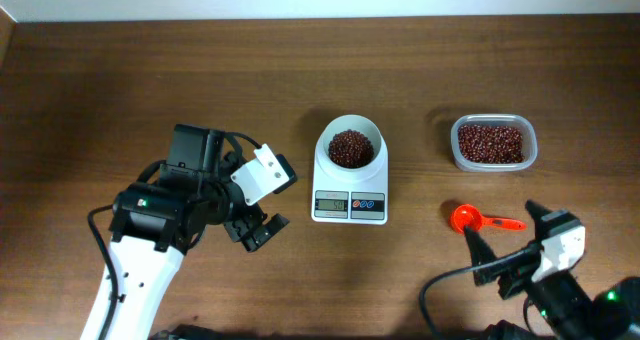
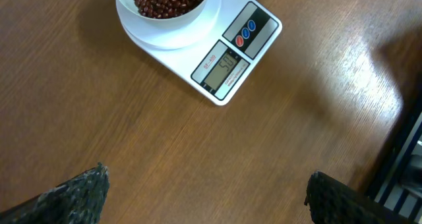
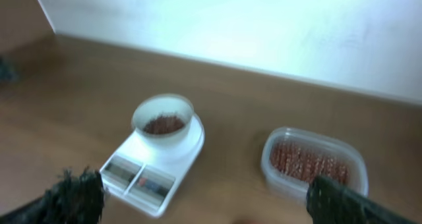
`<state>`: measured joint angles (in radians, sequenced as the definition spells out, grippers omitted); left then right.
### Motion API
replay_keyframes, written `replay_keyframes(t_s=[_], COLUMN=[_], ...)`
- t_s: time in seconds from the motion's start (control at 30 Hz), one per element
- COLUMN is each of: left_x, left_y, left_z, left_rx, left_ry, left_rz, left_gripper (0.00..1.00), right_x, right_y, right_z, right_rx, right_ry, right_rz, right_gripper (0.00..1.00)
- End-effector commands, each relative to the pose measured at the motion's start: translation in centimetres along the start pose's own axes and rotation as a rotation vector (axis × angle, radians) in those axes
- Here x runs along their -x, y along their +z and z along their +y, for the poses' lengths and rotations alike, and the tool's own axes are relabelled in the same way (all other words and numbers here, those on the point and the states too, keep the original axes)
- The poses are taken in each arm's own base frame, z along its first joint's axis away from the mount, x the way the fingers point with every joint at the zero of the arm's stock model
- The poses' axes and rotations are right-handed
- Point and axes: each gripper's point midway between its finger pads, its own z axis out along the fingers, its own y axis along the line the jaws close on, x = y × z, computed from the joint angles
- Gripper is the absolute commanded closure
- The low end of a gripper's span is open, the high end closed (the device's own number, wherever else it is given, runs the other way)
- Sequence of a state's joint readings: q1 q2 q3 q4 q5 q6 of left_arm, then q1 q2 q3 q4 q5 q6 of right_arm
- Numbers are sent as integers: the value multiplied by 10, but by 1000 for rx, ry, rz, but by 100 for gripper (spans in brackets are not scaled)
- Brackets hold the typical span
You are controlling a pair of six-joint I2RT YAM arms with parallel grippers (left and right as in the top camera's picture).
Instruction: Scoop and weigh 50g on scale
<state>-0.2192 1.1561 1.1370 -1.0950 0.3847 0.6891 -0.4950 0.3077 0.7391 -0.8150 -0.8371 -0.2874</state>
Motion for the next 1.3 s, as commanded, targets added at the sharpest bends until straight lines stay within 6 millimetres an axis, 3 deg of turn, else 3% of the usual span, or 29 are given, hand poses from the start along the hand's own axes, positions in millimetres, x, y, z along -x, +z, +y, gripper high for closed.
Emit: replay_keyframes(t_s=[0.0, 0.1, 0.23, 0.43, 0.63, 1.13, 1.27], left_x=[3, 3, 3, 3, 3, 3, 3], left_y=[-5, -5, -5, -5, -5, -5, -5], left_z=[2, 2, 2, 2, 2, 2, 2], left_rx=[14, 14, 15, 14, 15, 15, 14], left_ry=[16, 16, 17, 16, 17, 17, 16], left_rz=[-15, -15, -15, -15, -15, -15, -15], left_gripper=[1, 1, 1, 1, 1, 1, 1], right_x=[8, 12, -10, -20, -24, -60, -89], right_y=[9, 18, 17, 23, 38, 57, 60], right_z=[3, -8, -17, -39, -35, -57, -76], right_rx=[58, 29, -51, -198, -142, -249, -359], right_ry=[35, 99, 161, 175, 127, 152, 211], right_rz=[-76, -169, -218, -213, -379, -399, -296], right_gripper=[1, 1, 1, 1, 1, 1, 1])
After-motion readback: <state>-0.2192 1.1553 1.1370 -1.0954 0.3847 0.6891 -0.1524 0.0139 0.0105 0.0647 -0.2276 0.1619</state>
